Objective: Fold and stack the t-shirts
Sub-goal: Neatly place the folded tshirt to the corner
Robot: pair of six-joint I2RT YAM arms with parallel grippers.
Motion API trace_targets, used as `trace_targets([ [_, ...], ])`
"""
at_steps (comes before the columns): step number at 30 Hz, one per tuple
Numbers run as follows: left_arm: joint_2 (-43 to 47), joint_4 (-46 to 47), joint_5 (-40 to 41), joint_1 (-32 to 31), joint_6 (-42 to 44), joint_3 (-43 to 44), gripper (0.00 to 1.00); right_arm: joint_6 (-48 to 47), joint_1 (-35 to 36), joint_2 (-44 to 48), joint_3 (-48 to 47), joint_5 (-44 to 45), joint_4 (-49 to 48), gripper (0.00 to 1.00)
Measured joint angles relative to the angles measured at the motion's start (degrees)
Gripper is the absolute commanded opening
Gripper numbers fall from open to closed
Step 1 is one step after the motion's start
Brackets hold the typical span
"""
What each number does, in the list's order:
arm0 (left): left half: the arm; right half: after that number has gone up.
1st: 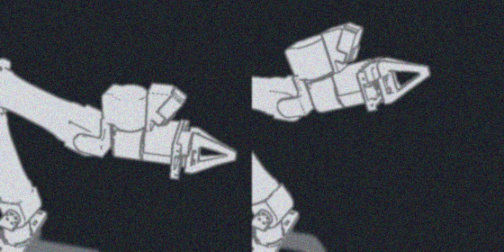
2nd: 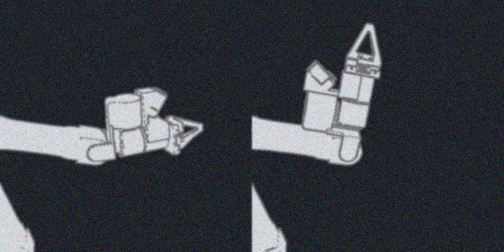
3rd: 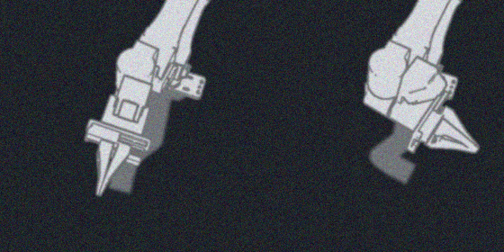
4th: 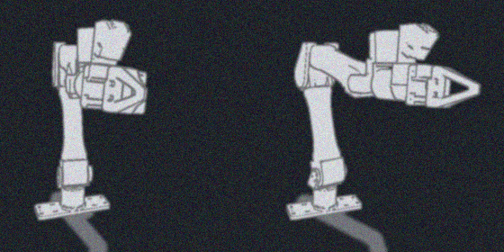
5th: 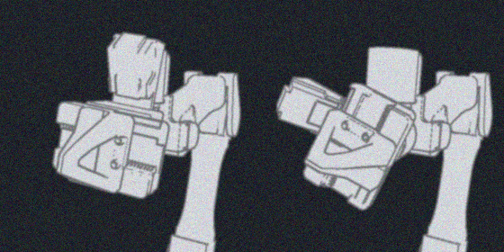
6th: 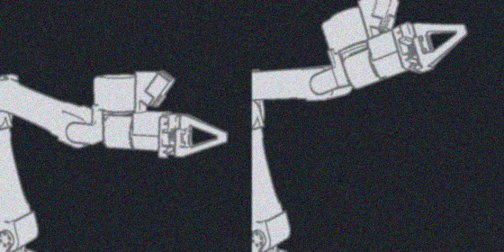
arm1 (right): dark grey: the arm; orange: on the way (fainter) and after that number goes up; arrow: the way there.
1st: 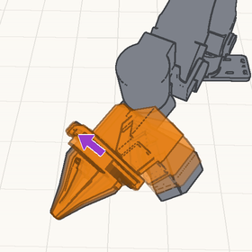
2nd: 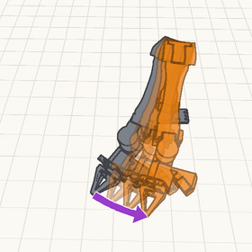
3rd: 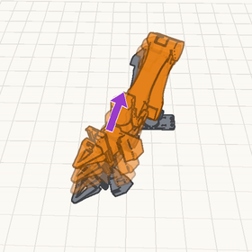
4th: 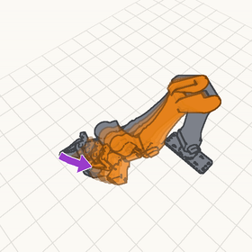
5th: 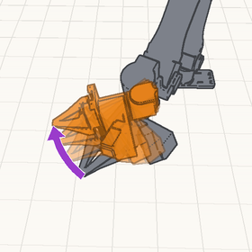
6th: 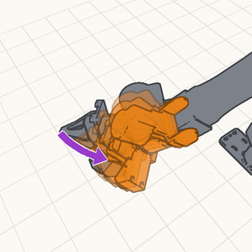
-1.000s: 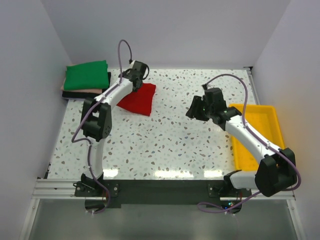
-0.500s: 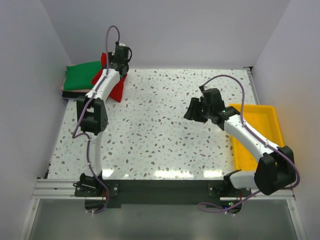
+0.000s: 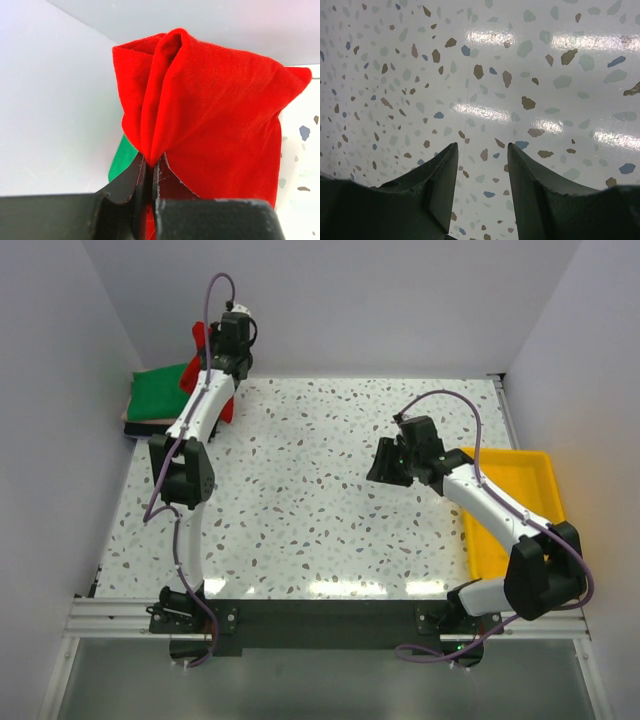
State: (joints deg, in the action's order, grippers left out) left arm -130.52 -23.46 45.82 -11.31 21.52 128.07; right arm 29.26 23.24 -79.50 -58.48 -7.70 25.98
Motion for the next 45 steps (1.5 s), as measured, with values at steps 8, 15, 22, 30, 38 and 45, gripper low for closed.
trace_targets([
  [8, 0.7, 1.6, -1.6, 1.0, 1.9, 0.7, 0.00, -0.4, 0.0, -0.1, 0.0, 0.0, 0.2, 0.47],
  [15, 3.6, 1.5, -6.2, 5.7, 1.1, 0.7, 0.00, -0.5, 0.0, -1.7, -0.3, 0.2, 0.4, 0.46],
  [22, 5.5, 1.6, -15.9, 13.2, -3.5, 0.1, 0.14, -0.5, 0.0, -3.1, -0.4, 0.6, 0.6, 0.46],
  [30, 0.9, 0.1, -23.7, 23.5, -15.4, -0.2, 0.92, -1.2, 1.3, -5.2, -0.4, 0.6, 0.6, 0.50],
  [38, 5.9, 0.6, -28.1, 24.0, -24.1, -5.2, 1.00, -1.5, 2.3, -4.5, -0.4, 0.8, 0.3, 0.55],
  [45, 20.3, 3.3, -33.3, 19.6, -32.4, -17.6, 1.00, -1.4, 2.3, -0.7, -0.4, 1.8, 0.1, 0.60],
])
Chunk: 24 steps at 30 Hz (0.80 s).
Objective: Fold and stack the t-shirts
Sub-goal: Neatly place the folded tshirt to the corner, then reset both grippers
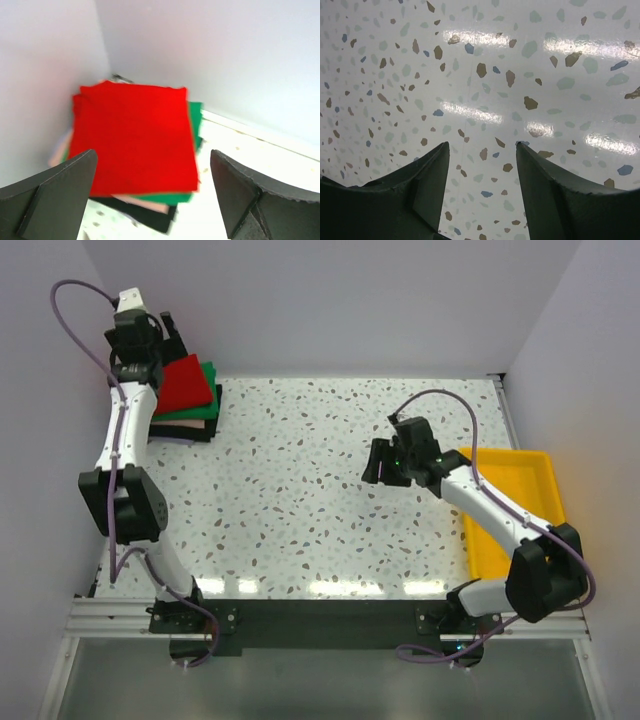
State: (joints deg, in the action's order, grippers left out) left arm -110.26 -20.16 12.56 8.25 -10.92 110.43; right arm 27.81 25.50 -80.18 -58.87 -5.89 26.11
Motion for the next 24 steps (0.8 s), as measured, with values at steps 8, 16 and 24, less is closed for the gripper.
trace_targets([
  [8, 22.7, 3.7, -3.3, -10.3, -8.7, -28.3, 1.00, -0.4, 0.0, 9.3, 0.3, 2.3, 0.7, 0.64],
  [16, 40.8, 5.6, -0.9, -38.4, -14.6, -53.0, 1.00, -0.8, 0.0, 21.0, 2.6, 5.0, 2.3, 0.64],
  [24, 51.8, 4.7, 4.6, -53.0, -18.6, -65.0, 1.00, -0.7, 0.0, 30.8, 8.4, 8.6, 5.6, 0.64],
])
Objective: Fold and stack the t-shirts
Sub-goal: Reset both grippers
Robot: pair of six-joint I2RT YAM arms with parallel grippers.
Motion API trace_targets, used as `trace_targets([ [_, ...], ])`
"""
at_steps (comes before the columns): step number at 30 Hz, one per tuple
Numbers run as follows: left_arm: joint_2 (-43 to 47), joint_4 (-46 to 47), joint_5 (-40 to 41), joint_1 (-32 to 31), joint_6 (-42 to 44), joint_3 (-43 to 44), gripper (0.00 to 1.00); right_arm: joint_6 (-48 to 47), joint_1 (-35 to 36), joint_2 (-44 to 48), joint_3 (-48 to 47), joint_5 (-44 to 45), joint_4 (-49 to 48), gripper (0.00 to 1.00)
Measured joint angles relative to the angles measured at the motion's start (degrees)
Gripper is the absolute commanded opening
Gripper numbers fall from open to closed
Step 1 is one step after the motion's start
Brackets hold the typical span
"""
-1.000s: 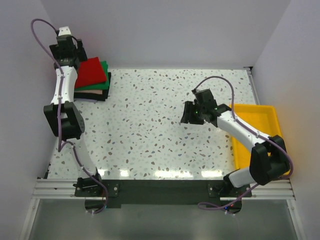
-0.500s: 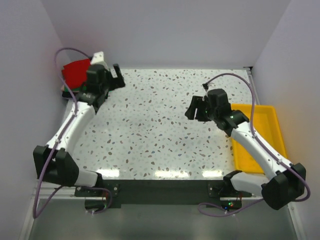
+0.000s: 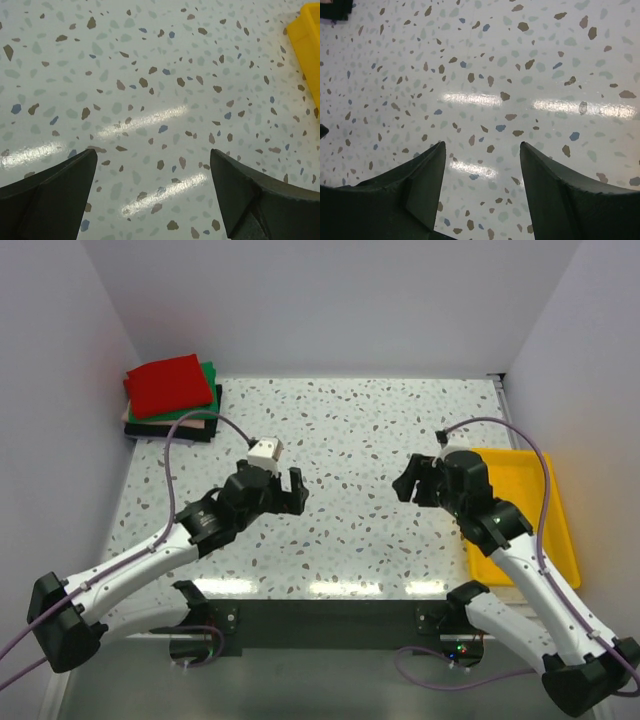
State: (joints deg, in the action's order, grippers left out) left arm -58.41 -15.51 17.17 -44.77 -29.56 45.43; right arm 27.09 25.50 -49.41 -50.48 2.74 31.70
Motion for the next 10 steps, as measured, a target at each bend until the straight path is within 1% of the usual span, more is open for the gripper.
trace_targets([
  [3, 0.9, -0.5, 0.5, -2.6, -1.1, -2.2, 1.00, 0.3, 0.0, 3.6, 2.5, 1.5, 1.2, 0.64],
  [6, 1.6, -1.0, 0.7, -3.0, -1.4, -3.0, 1.00, 0.5, 0.0, 6.4, 4.0, 2.7, 1.9, 0.63],
  [10, 3.3, -1.0, 0.9, -3.0, -1.2, -3.1, 1.00, 0.7, 0.0, 7.4, 4.1, 4.0, 2.2, 0.63],
])
